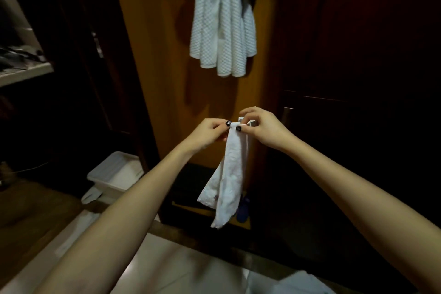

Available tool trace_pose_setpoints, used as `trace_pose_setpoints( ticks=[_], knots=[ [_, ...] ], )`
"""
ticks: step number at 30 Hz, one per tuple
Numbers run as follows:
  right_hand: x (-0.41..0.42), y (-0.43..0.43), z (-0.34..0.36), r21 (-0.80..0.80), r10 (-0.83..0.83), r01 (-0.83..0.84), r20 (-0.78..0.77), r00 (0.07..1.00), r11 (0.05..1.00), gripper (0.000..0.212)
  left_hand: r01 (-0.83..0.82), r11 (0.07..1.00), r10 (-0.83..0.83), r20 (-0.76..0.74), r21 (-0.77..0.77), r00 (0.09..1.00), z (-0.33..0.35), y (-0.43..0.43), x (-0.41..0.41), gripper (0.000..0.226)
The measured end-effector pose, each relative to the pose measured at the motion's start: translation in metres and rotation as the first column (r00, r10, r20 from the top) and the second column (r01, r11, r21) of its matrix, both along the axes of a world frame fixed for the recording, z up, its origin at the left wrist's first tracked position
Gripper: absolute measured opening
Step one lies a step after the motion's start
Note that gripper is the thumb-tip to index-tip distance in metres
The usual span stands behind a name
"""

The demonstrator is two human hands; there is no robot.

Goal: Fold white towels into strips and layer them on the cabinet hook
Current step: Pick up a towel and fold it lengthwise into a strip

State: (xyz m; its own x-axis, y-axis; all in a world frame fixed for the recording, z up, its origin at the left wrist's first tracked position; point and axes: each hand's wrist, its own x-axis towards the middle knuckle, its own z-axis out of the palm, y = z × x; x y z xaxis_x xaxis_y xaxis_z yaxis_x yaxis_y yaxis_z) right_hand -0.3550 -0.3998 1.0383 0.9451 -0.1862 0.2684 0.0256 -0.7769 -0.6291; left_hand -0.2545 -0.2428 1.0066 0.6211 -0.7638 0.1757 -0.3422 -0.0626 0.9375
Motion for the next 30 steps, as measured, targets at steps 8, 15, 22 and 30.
trace_pose_setpoints(
  ticks=[8,15,22,30],
  knots=[
    [0.112,0.065,0.008,0.104,0.066,-0.06,-0.063,0.996,0.993,0.016,-0.127,0.986,0.127,-0.013,-0.106,0.992,0.001,0.079,0.093,0.018],
    [0.189,0.083,0.008,-0.025,0.106,-0.108,-0.083,0.991,0.994,0.011,-0.197,0.974,0.201,0.022,-0.112,0.979,0.002,0.095,0.161,0.014],
    [0.258,0.062,0.005,0.008,0.091,-0.091,-0.069,0.993,0.996,0.014,-0.196,0.975,0.202,0.046,-0.105,0.978,0.002,0.075,0.226,0.016],
    [0.3,0.025,0.0,-0.005,0.017,-0.017,-0.053,0.998,1.0,0.028,-0.237,0.958,0.244,0.022,-0.161,0.97,-0.005,0.041,0.284,0.012]
  ],
)
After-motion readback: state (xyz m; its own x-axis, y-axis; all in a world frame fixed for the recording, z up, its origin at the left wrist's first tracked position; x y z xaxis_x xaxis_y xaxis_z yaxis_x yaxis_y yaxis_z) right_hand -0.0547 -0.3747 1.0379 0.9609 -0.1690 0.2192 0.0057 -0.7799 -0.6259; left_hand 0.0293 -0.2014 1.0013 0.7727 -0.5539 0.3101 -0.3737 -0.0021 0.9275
